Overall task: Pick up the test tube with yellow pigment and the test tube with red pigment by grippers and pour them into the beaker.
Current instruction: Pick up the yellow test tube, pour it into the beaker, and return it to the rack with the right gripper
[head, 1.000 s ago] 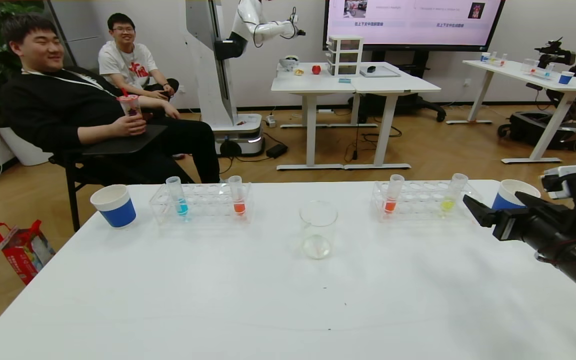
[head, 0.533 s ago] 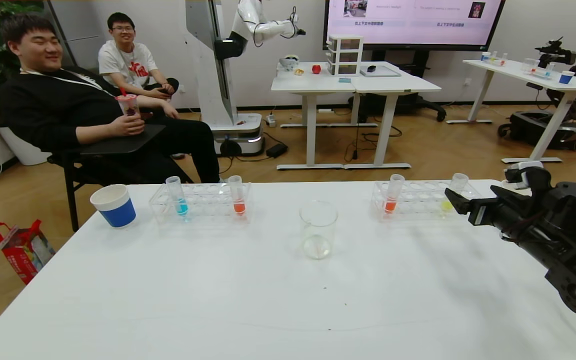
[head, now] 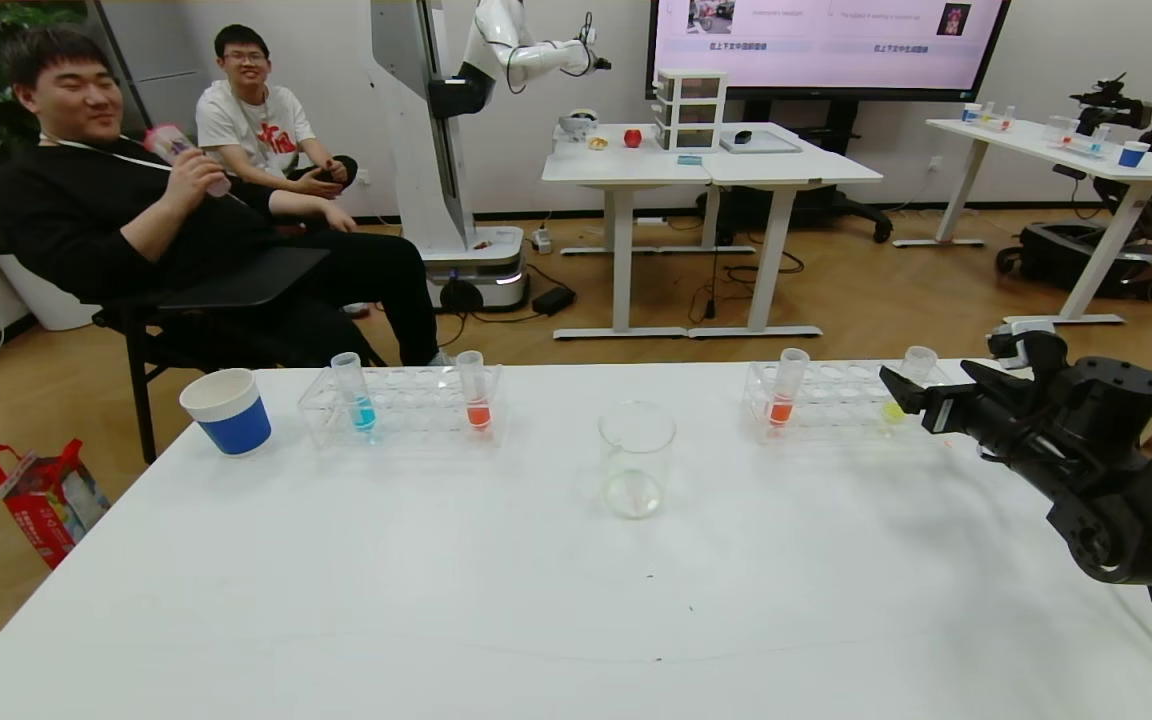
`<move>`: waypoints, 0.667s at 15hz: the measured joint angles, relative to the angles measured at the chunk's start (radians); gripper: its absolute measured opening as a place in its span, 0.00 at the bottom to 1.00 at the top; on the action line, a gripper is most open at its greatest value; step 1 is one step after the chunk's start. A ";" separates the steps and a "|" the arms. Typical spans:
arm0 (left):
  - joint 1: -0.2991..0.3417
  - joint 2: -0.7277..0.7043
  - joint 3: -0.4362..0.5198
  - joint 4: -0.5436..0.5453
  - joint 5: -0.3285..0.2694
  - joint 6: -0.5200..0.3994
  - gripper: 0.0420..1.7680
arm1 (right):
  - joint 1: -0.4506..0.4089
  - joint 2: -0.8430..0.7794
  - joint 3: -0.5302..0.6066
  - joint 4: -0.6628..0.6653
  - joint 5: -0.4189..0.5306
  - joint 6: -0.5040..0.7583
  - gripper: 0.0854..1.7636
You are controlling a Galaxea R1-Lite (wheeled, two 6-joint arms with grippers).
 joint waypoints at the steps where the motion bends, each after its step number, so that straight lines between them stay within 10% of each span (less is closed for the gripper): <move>1: 0.000 0.000 0.000 0.000 0.000 0.000 0.99 | -0.001 0.008 -0.005 -0.002 0.018 0.001 0.98; 10: 0.000 0.000 0.000 0.000 0.000 0.000 0.99 | -0.011 0.034 -0.078 -0.003 0.054 0.003 0.98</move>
